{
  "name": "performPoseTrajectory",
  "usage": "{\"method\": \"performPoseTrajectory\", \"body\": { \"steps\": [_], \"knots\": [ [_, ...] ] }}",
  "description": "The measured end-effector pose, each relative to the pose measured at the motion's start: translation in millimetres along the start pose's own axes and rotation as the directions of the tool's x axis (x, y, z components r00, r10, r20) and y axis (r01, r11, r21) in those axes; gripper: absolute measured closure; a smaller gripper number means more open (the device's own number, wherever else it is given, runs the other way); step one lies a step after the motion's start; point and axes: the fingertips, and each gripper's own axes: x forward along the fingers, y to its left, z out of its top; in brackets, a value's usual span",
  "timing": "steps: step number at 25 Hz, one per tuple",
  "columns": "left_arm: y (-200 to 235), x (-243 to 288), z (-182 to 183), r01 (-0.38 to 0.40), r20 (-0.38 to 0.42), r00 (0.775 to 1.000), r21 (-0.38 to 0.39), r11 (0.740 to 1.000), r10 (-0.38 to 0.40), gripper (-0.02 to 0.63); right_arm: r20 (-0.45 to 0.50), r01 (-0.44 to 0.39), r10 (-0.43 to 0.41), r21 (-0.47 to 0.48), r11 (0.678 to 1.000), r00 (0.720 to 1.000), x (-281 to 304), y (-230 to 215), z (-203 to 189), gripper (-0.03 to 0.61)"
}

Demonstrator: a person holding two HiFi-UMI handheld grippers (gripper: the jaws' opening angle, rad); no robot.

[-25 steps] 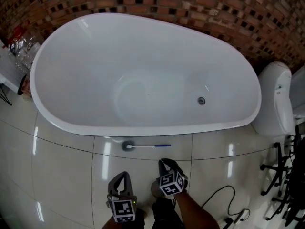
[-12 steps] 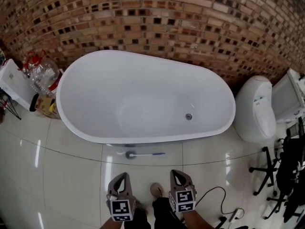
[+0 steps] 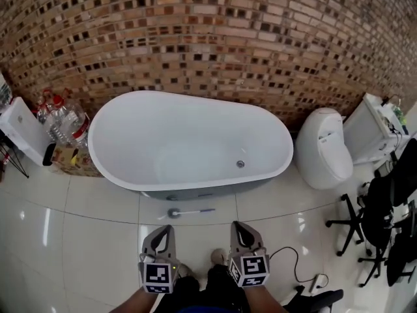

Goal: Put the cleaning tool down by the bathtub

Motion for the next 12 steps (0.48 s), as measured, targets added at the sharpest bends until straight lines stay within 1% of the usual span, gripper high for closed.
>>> {"method": "performPoseTrajectory", "body": {
  "steps": [2,5,8,12],
  "knots": [
    [-9.0,-18.2,19.0,0.011,0.016,1.000,0.007,1.000,-0.011,0.609,0.011,-0.023,0.023,-0.001,1.000,1.000,-28.0,10.8,11.1,0.565],
    [-17.7,-40.1,44.5,0.016,0.043,0.999,0.018,1.000,-0.017,0.609,0.018,-0.026,0.026,0.010,1.000,0.999,-60.0,14.8,24.2,0.565],
    [-23.0,-55.7,53.0,-0.015,0.051,0.999,0.026,1.000,0.014,0.609,0.028,-0.022,0.022,0.012,1.000,0.999,-75.7,6.9,35.5,0.566],
    [-33.2,-69.7,62.6,-0.067,0.055,0.996,-0.023,0.998,0.068,0.609,0.080,-0.029,0.030,-0.012,1.000,0.996,-88.8,-6.7,64.7,0.566]
  ]
}}
